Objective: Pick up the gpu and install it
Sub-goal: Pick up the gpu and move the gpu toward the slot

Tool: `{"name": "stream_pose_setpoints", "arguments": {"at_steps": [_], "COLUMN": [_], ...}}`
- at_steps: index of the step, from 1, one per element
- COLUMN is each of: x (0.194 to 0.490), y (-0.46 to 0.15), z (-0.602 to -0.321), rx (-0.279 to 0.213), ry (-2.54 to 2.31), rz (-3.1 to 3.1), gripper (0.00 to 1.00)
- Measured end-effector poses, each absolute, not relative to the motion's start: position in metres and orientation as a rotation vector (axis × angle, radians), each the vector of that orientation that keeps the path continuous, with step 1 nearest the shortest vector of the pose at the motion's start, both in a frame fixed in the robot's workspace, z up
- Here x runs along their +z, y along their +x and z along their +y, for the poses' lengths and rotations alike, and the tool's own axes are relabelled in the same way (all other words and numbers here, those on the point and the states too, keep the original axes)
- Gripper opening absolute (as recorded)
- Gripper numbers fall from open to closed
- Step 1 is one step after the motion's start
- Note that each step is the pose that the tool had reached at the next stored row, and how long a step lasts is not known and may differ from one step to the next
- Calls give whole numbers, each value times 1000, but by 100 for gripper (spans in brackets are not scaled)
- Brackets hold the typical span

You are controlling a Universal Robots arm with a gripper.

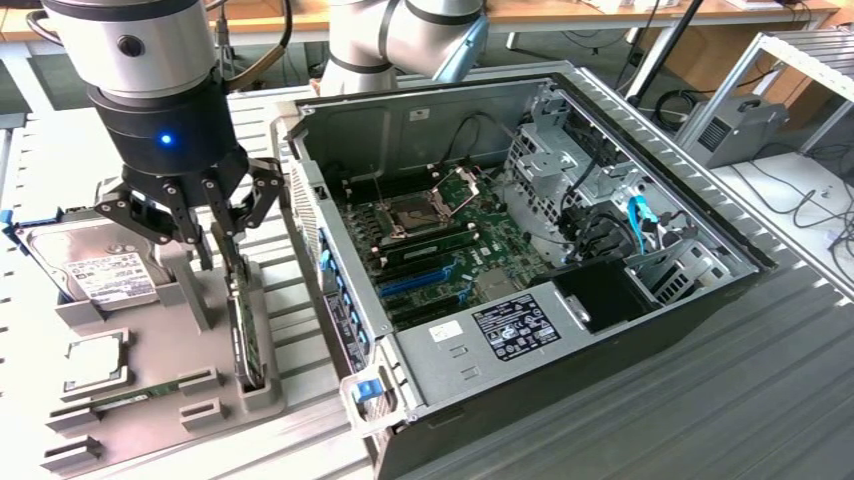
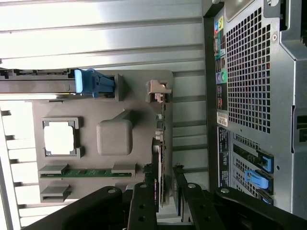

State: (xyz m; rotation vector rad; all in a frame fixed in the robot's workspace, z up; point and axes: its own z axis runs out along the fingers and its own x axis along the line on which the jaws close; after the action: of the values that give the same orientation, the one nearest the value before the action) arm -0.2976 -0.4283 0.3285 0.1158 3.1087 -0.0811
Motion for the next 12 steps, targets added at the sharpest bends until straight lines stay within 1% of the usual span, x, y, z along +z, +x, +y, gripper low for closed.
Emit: {"name": "stream_pose_setpoints", "arguments": {"at_steps": [9,10,11,12], "x": [329,329,328,329], "y": [-298,-298,-298,-298], "z": [-428,-428,-428,-428], "rx": [-81,-81,-81,-81], "ry": [116,116,116,116], "rz": [3109,3109,3109,3109], "gripper": [30,42,42,48]}}
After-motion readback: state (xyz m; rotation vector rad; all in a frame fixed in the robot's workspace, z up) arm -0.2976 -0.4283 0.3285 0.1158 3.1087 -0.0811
